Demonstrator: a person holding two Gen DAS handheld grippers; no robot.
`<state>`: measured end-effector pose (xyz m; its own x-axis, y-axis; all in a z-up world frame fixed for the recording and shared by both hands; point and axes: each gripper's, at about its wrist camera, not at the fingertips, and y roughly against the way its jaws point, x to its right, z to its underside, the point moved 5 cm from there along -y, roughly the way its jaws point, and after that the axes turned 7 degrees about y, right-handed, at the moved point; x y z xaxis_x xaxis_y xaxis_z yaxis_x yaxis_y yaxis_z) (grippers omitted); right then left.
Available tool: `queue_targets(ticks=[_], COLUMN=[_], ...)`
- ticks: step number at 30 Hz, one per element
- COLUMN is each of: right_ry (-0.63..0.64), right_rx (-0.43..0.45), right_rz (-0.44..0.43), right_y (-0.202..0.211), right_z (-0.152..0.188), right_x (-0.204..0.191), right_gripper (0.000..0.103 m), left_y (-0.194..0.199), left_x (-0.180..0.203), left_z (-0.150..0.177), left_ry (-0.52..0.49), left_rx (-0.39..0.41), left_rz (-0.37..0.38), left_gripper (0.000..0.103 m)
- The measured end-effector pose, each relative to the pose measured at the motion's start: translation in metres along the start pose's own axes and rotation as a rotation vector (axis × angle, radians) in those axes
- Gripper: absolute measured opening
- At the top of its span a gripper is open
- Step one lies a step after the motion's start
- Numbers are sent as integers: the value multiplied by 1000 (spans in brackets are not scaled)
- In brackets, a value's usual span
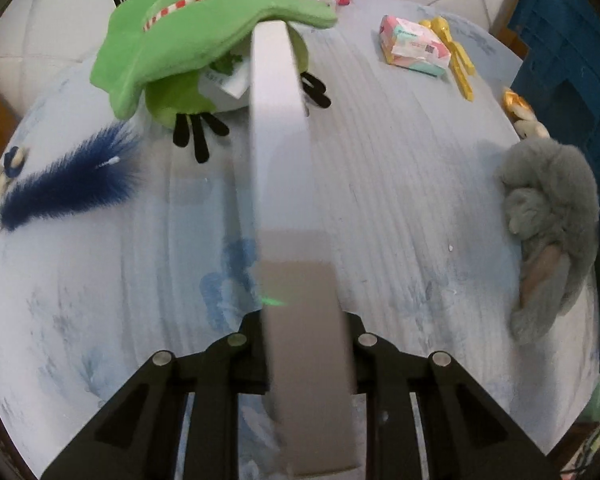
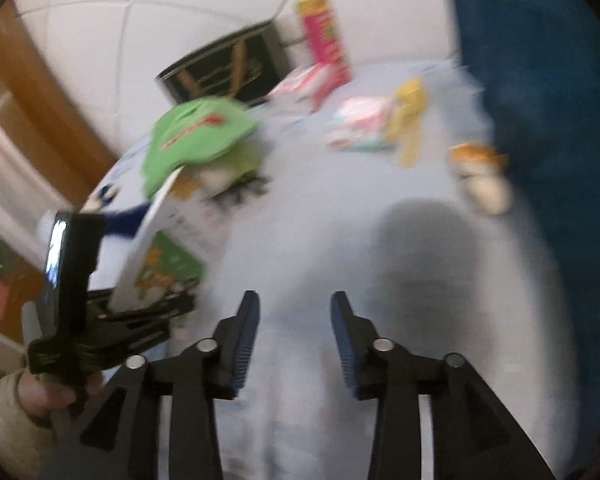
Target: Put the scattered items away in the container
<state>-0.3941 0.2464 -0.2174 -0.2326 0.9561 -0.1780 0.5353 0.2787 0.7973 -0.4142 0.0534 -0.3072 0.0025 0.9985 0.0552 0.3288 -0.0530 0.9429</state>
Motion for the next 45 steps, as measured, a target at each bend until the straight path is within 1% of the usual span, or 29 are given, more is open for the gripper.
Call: queue_targets(ticks=[1,3,5,7,9,11,14,15,16,17,18,19,21,23,27,31,34,37,41,45], right_ry=[-1,-11,-17,-19,-7,6,20,8,-9,-24,-28,-26,11,29,50,64,84,83,94,87], right_rx=[6,14,8,-3,-1,-12,-45,-70,-103,-134,-160,-182,-184,-163,-92,-10,41,99,170,281], right_rz=[36,97,116,127,140,150,174,170,156,140,128,119,116,96,56,34,53,55,89,123], right_y=[7,15,14,12,6,-5,-25,-37,-47,-55,-60,-64,-60,-47,-15,28,59,95,143,209], right_z=[1,4,4,6,5,4,6,8,11,14,17,19,18,16,9,7,6,2,-4,-13], right_x=[9,23,30,35,37,40,50,55,59,62,64,64,57,48,23,-12,-37,-54,-66,-62], right_gripper=[69,78,80,95,98,103,103,103,96,83,45,46,46,46,45,45,45,45,45,45], left_y=[1,3,4,5,6,8,14,17,20,22,25,29,37,49,81,118,146,174,215,258], left_x=[2,7,11,11,10,12,15,16,16,17,17,17,16,15,17,12,7,11,28,60], left_z=[1,2,2,2,1,0,-1,-1,0,0,1,1,3,5,9,21,31,36,40,37], left_ry=[2,-8,-13,-10,-2,4,9,8,9,12,15,19,27,29,9,-17,-35,-55,-90,-134], left_rx=[4,17,23,25,26,31,51,58,63,68,74,80,94,116,181,244,288,332,397,473], left_rz=[1,-5,-15,-19,-22,-24,-27,-29,-30,-30,-31,-32,-33,-24,8,37,62,88,128,176], left_gripper=[20,20,20,20,20,20,20,20,20,20,20,20,20,20,20,20,20,20,20,20])
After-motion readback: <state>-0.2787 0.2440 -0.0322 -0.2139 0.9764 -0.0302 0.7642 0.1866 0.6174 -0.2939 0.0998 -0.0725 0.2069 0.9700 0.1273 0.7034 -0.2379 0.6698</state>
